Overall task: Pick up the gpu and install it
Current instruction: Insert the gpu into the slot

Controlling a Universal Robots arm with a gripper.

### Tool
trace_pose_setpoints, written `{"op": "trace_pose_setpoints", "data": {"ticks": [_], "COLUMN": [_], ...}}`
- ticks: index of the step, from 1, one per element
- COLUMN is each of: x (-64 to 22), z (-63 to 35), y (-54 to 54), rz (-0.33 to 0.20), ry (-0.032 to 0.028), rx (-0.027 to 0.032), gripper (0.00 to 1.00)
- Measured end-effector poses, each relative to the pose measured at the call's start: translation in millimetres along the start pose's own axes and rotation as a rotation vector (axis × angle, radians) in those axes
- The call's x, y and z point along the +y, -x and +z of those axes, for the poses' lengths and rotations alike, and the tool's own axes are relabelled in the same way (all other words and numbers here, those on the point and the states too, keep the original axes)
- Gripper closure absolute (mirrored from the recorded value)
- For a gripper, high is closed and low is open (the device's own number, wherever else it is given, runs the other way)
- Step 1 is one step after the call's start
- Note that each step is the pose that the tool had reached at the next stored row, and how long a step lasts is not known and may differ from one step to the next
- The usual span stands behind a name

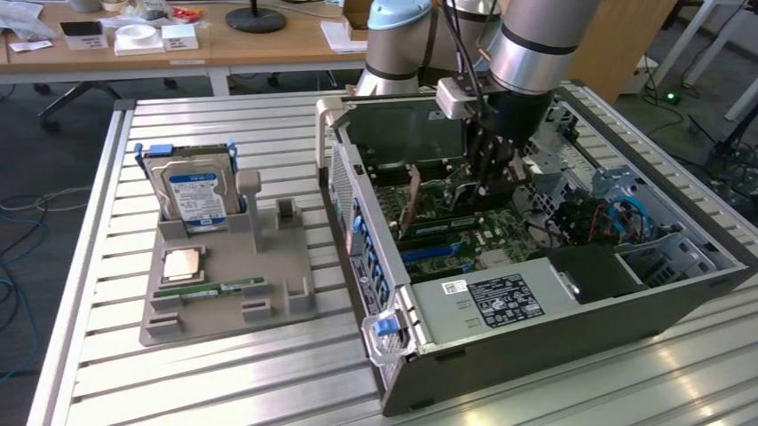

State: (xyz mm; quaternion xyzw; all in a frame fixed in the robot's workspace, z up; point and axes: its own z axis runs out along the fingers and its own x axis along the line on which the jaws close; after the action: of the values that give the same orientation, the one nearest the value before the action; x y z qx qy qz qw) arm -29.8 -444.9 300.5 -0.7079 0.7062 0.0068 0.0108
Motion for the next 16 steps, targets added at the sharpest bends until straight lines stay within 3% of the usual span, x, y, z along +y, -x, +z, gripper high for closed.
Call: {"op": "trace_pose_setpoints", "data": {"ticks": [16], "x": [3.1], "z": [-0.2], "y": [-7.4], "rz": [0.000], "ry": [-0.0002], "rx": [0.0000], "gripper": [0.74]}}
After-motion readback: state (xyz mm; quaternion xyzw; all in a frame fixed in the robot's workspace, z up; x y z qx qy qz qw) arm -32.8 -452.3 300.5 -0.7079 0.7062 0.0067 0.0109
